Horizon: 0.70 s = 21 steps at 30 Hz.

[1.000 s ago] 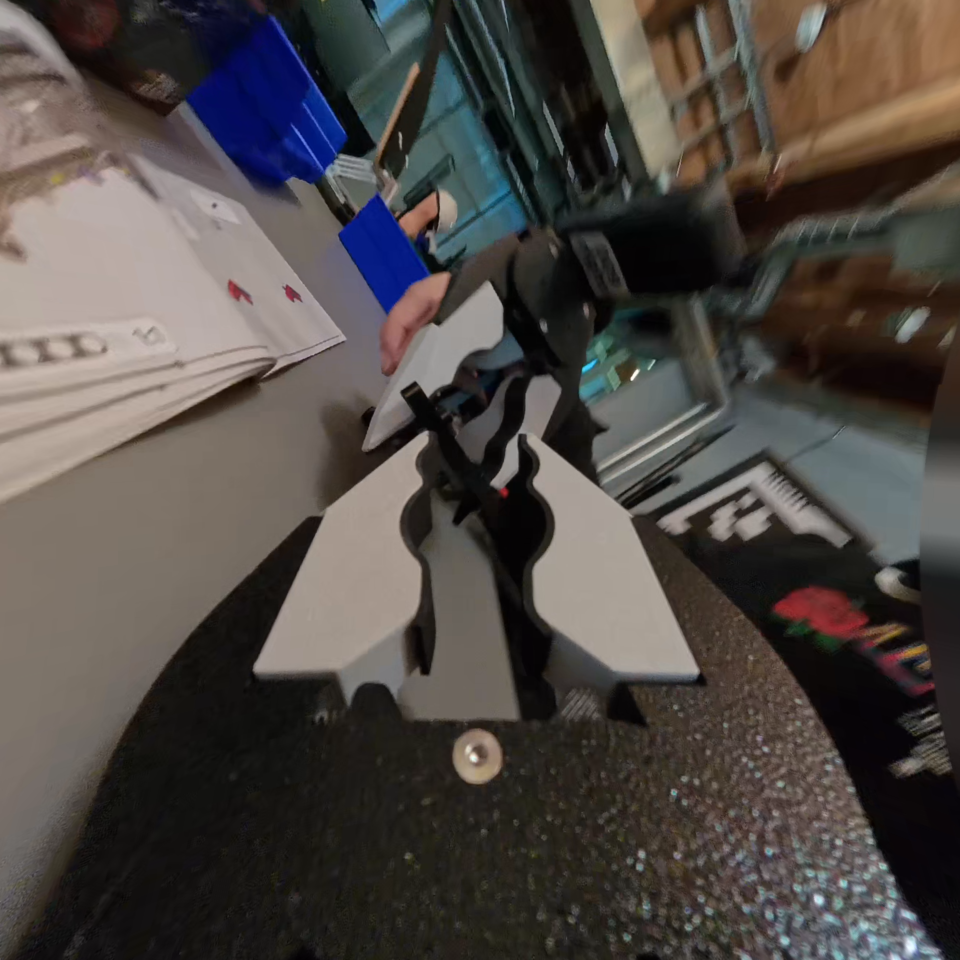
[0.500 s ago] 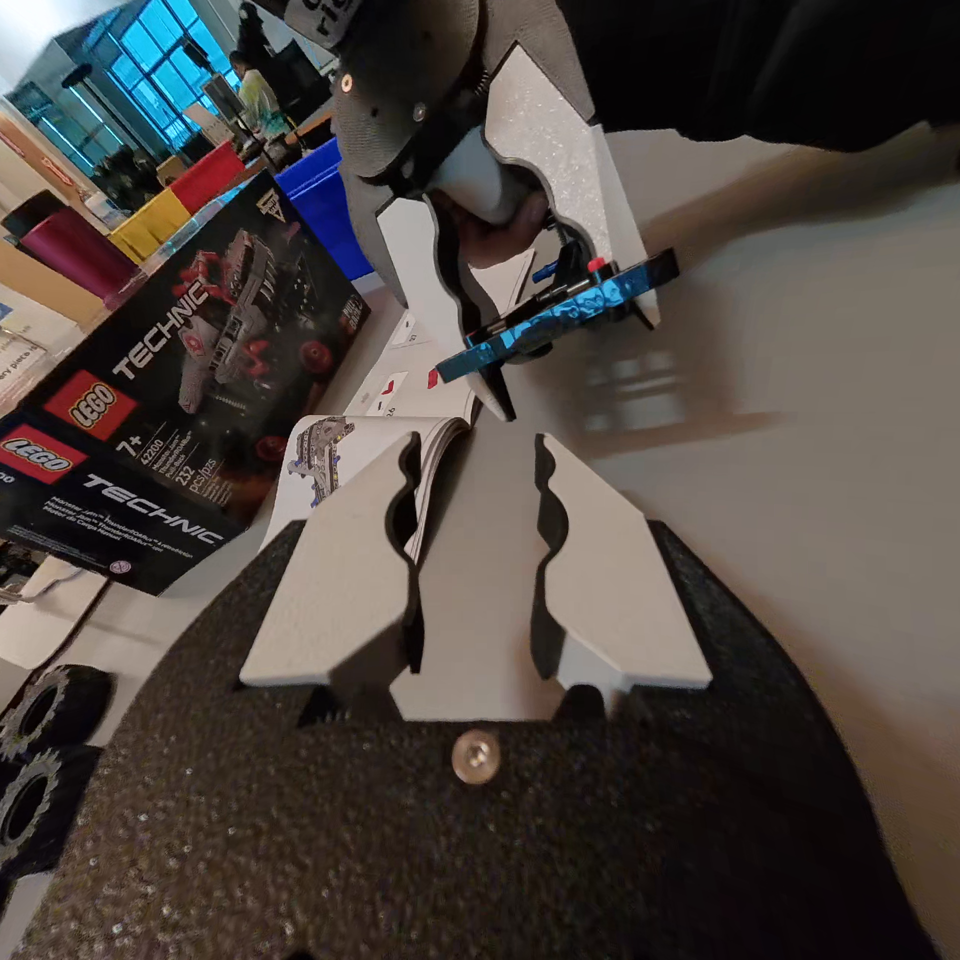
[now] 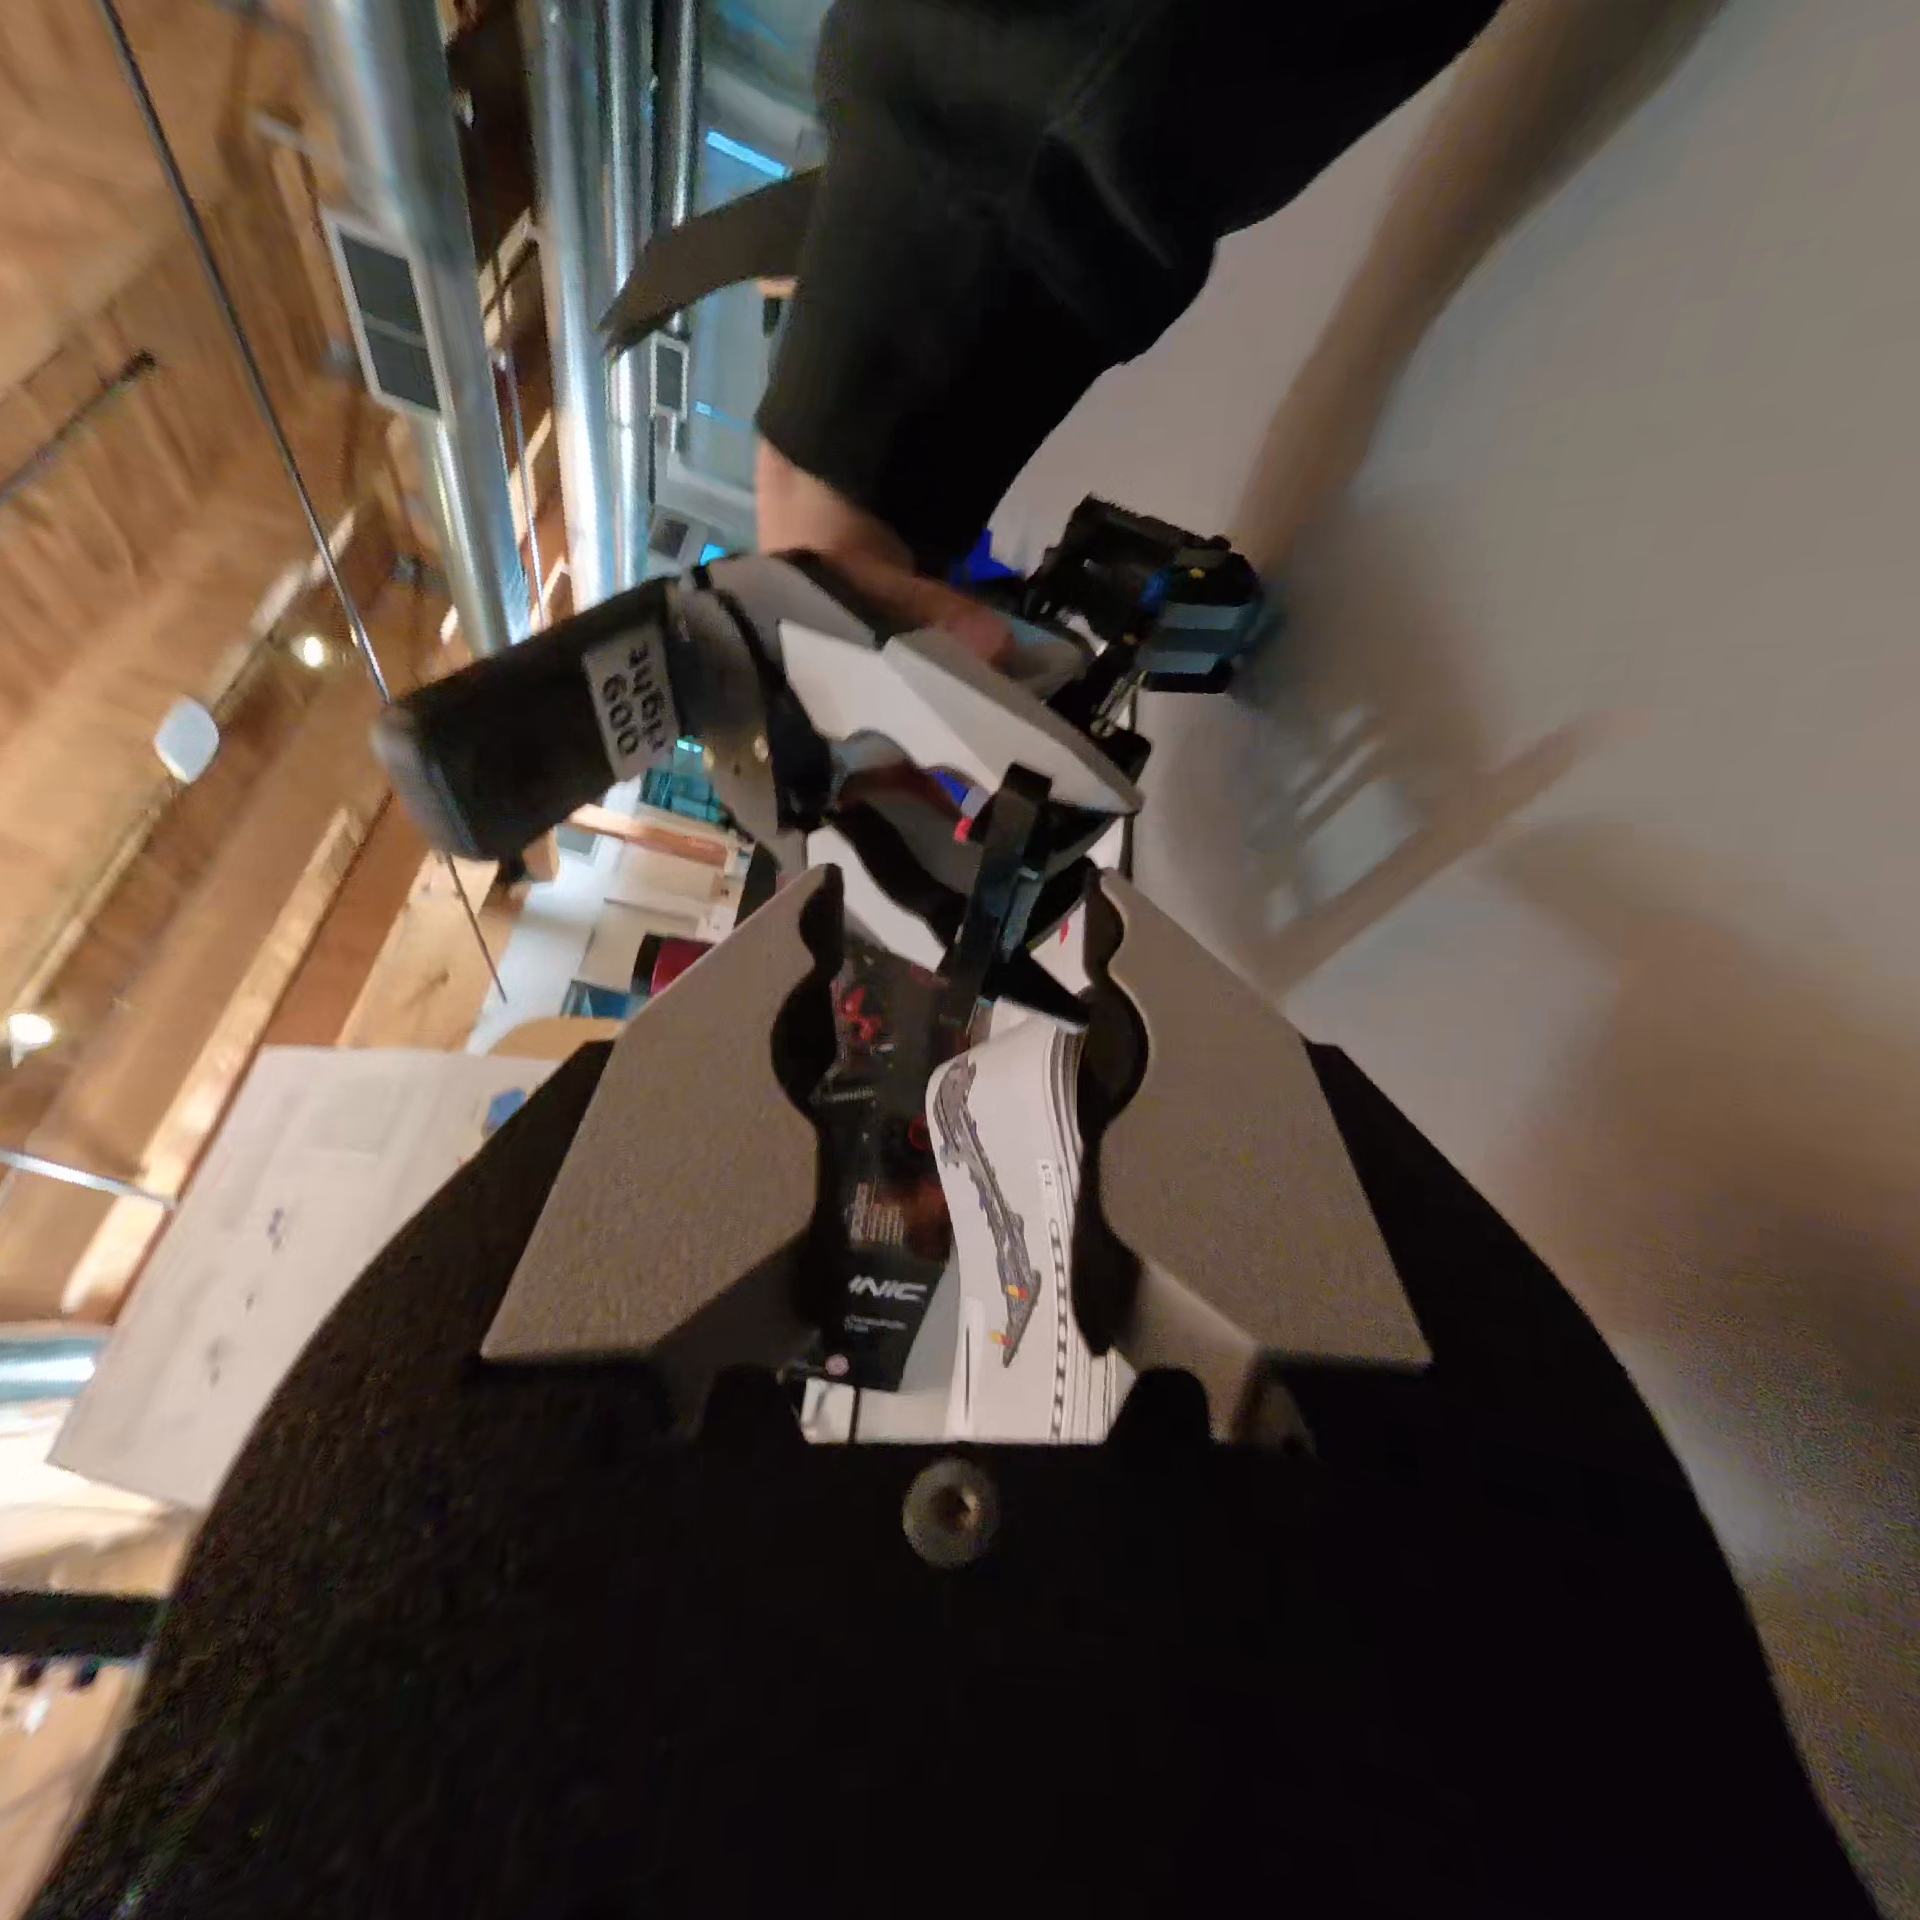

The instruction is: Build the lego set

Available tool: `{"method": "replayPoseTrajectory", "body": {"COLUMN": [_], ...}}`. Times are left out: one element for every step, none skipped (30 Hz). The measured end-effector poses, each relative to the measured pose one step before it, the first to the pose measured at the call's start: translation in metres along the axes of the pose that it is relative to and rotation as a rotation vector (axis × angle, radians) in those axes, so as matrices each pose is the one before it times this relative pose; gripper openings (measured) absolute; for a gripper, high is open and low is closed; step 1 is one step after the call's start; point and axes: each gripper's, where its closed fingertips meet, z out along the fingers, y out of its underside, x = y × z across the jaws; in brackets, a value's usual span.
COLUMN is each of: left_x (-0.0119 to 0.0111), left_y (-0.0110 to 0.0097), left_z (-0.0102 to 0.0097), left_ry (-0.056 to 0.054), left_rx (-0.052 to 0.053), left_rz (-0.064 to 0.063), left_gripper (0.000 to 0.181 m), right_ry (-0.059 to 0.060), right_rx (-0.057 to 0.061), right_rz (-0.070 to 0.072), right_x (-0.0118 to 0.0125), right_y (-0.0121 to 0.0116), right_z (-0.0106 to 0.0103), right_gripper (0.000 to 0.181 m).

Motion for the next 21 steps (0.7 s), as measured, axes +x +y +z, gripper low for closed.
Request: {"method": "replayPoseTrajectory", "body": {"left_x": [0.00498,0.00395,0.00274,0.0016,0.00038,0.00068,0.0008,-0.00002,-0.00055,-0.00065,0.00025,0.00054,0.00068,0.00086,0.00032,0.00009,-0.00012,-0.00001,0.00015,0.00057,0.00058], "left_y": [-0.00075,0.00146,0.00215,0.00144,0.00007,-0.00138,-0.00151,-0.00035,0.00074,0.00076,0.00031,0.00016,0.00008,-0.00001,-0.00051,-0.00039,0.00011,0.00016,-0.00018,-0.00001,0.00043], "left_z": [0.00178,0.00221,0.00199,0.00158,0.00095,0.00059,0.00042,0.0005,0.00054,0.0001,-0.00011,-0.00011,-0.00005,0.00012,0.00004,-0.00007,-0.00004,0.0001,0.00016,0.00028,0.00005], "left_ry": [0.0266,0.0234,0.018,0.0099,0.0031,0.007,0.0083,0.0013,-0.0042,-0.0033,0.0043,0.0053,0.0067,0.0114,0.0097,0.0066,0.0047,0.0021,0.0016,0.0032,0.005], "left_rx": [-0.0009,-0.0132,-0.0147,-0.0096,-0.0014,0.0068,0.0085,0.0042,0.0007,0.0018,0.0035,0.0014,-0.0013,-0.0032,-0.0018,0.0003,-0.0026,-0.0037,-0.0005,0.0007,-0.0017], "left_rz": [0.0191,0.0122,0.0154,0.0195,0.0165,0.0086,0.0038,0.0073,0.0145,0.0172,0.0169,0.0143,0.0066,-0.0056,-0.0076,0.0013,0.0068,0.0085,0.004,-0.0012,-0.0008], "left_gripper": [0.042,0.04,0.04,0.04,0.038,0.035,0.03,0.026,0.022,0.02,0.018,0.018,0.017,0.016,0.016,0.016,0.016,0.016,0.016,0.015,0.015], "right_ry": [-0.0007,-0.0028,-0.005,-0.0017,-0.0004,-0.0025,-0.0041,-0.0041,0.0001,0.0003,-0.0005,0.0011,0.0032,0.0033,-0.0045,-0.0031,0.001,0.0009,0.0008,0.003,0.0026], "right_rx": [-0.0099,-0.0092,-0.0079,-0.0066,-0.0053,-0.0035,-0.0013,-0.0002,-0.0013,-0.0044,-0.0059,-0.005,-0.0057,-0.0077,-0.0019,-0.0009,0.0002,-0.0007,-0.0021,-0.004,-0.0036], "right_rz": [0.0039,0.0026,0.0017,0.0023,0.0049,0.0032,0.0017,0.0031,0.0033,0.0031,0.0016,-0.0015,-0.005,-0.0076,-0.002,-0.0034,-0.0002,-0.0017,-0.0061,-0.0028,0.0028], "right_x": [0.00053,0.00011,-0.00029,0.00032,0.00072,0.00022,-0.00001,0.00008,0.00055,0.00048,0.00018,0.00028,0.00027,0.00013,-0.00075,-0.0005,0.00019,0.00011,-0.00012,0.00021,0.00046], "right_y": [0.00063,0.00056,0.00056,0.0005,0.00027,0.00022,0.00008,0.00005,0.00009,0.00051,0.00051,0.00037,0.00062,0.00095,0.00012,0.00004,-0.00007,-0.00005,0.00032,0.00056,0.00031], "right_z": [0.00129,0.00123,0.00117,0.00102,0.00063,0.00039,0.00027,0.00012,0.00021,0.00052,0.00063,0.00042,0.00036,0.00047,0.00014,0.00018,-0.00011,-0.00013,0.00001,0.00021,0.00023], "right_gripper": [0.057,0.057,0.057,0.057,0.057,0.057,0.057,0.057,0.057,0.057,0.057,0.057,0.057,0.057,0.057,0.057,0.057,0.057,0.057,0.057,0.057]}}
